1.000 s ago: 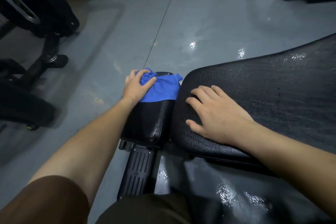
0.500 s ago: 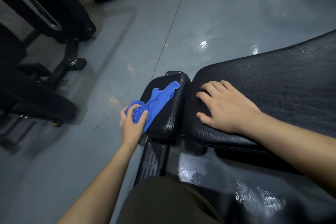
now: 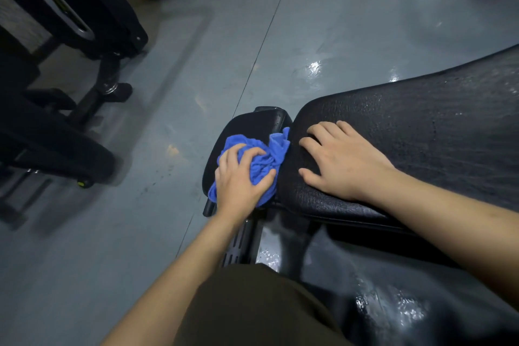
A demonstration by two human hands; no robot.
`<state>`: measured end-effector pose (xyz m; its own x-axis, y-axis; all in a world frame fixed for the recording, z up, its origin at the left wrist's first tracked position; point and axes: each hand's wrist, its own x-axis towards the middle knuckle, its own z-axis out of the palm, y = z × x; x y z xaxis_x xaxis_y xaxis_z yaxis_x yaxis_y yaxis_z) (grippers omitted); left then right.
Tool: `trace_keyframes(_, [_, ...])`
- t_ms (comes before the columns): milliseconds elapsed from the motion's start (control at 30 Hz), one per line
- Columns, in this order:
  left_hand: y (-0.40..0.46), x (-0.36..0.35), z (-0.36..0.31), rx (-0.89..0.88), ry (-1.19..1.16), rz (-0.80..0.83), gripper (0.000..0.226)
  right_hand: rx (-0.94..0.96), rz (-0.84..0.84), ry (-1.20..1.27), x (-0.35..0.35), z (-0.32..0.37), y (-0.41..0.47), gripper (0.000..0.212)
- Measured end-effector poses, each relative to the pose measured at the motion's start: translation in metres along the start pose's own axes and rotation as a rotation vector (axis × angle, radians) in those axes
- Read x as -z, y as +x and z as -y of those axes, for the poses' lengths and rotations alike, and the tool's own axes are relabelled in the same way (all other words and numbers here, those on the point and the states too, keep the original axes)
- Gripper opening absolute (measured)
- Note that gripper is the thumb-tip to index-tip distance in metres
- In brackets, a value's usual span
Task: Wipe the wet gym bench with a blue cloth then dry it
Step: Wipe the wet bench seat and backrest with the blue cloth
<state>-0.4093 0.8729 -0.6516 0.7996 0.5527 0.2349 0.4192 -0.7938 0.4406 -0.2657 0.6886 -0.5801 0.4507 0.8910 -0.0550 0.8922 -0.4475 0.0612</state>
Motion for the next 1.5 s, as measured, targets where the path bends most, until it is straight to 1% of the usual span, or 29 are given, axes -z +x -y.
trace_keyframes(133, [0.052, -0.005, 0.003, 0.004, -0.048, 0.097, 0.044, 0.000, -0.001, 0.003, 0.001, -0.001, -0.001, 0.074])
trace_keyframes(267, [0.103, -0.020, 0.001, 0.053, -0.038, 0.092, 0.054, -0.008, -0.007, 0.020, 0.000, -0.001, -0.001, 0.074])
trace_keyframes(433, [0.123, -0.025, 0.008, 0.059, -0.057, 0.089, 0.052, 0.001, -0.015, 0.029, -0.002, -0.002, 0.002, 0.072])
trace_keyframes(633, [0.096, -0.012, 0.016, 0.039, -0.082, 0.095, 0.055, -0.002, -0.012, 0.021, 0.002, 0.002, 0.000, 0.072])
trace_keyframes(767, [0.051, 0.002, 0.026, 0.030, -0.123, 0.081, 0.041, -0.004, -0.012, -0.001, 0.003, 0.004, -0.002, 0.071])
trace_keyframes(833, [0.028, 0.009, 0.030, 0.035, -0.142, 0.068, 0.038, -0.002, -0.013, -0.018, 0.004, 0.006, -0.003, 0.069])
trace_keyframes(1067, [-0.022, 0.022, 0.030, 0.053, -0.152, 0.051, 0.043, 0.021, 0.004, 0.000, 0.015, 0.014, -0.005, 0.069])
trace_keyframes(1200, [-0.017, 0.032, 0.032, 0.061, -0.197, 0.147, 0.054, 0.069, -0.031, 0.100, 0.020, 0.046, -0.002, 0.073])
trace_keyframes(1300, [-0.010, 0.044, 0.043, -0.028, -0.196, 0.270, 0.068, 0.108, -0.019, 0.156, 0.011, 0.080, 0.002, 0.066])
trace_keyframes(1367, [-0.006, 0.056, 0.052, -0.083, -0.168, 0.352, 0.084, 0.077, -0.002, 0.162, 0.000, 0.095, 0.011, 0.070])
trace_keyframes(1433, [0.000, 0.067, 0.065, -0.118, -0.134, 0.399, 0.100, 0.022, -0.010, 0.164, -0.007, 0.101, 0.020, 0.074])
trace_keyframes(1500, [0.008, 0.075, 0.078, -0.121, -0.137, 0.469, 0.110, -0.019, -0.028, 0.182, -0.012, 0.103, 0.028, 0.082])
